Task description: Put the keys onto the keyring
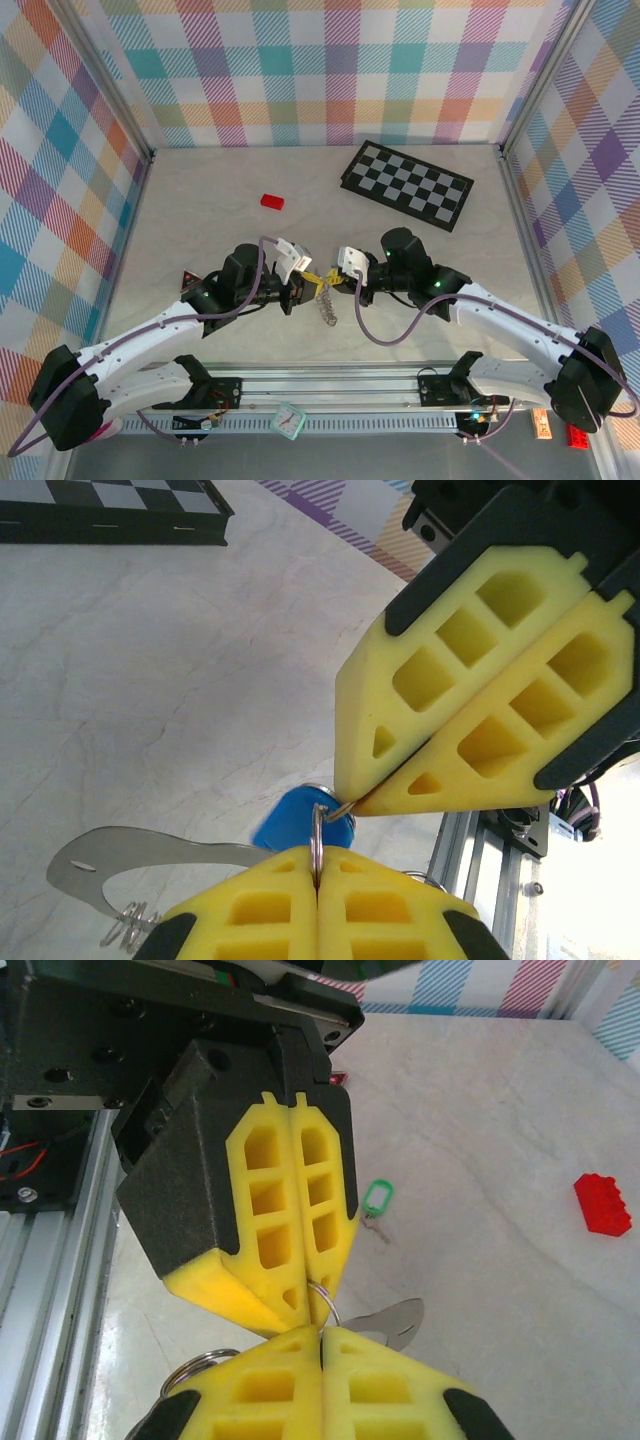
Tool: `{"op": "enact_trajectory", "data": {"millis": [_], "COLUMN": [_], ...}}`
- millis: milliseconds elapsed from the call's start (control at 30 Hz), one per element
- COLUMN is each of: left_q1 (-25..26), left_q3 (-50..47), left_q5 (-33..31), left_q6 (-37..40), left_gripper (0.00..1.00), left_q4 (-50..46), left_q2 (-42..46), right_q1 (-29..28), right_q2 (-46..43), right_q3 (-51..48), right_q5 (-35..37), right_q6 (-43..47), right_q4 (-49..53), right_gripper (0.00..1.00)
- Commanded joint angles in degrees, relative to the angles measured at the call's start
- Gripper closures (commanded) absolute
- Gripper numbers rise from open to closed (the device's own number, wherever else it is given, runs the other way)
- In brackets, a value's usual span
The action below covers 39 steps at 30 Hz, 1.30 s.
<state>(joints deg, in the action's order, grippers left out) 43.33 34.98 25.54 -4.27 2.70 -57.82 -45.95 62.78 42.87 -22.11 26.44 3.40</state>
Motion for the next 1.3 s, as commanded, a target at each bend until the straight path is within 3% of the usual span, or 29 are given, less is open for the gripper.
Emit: {"op": "enact_trajectory", "data": {"millis": [0,1267], "left_q1": [-0.49,-1.14], "left_q3": [1.23,0.88], "left_q5": [1.28,2.15], "left_q6": [-1.78,-4.34], "left_gripper": [1.0,1.0], "left_q4": [2.75,5.04], "left_q2": [-0.18,-1.24], "right_q1": [-0.44,-3.97], "right_q2": [-1.57,-1.72], "right_q3": [-0.44,-2.4], "right_q5": [1.27,11.47], "right_q6": [2.45,7.89], "right_q4": [-1.63,-2.15], "right_gripper": [1.0,1.0]}}
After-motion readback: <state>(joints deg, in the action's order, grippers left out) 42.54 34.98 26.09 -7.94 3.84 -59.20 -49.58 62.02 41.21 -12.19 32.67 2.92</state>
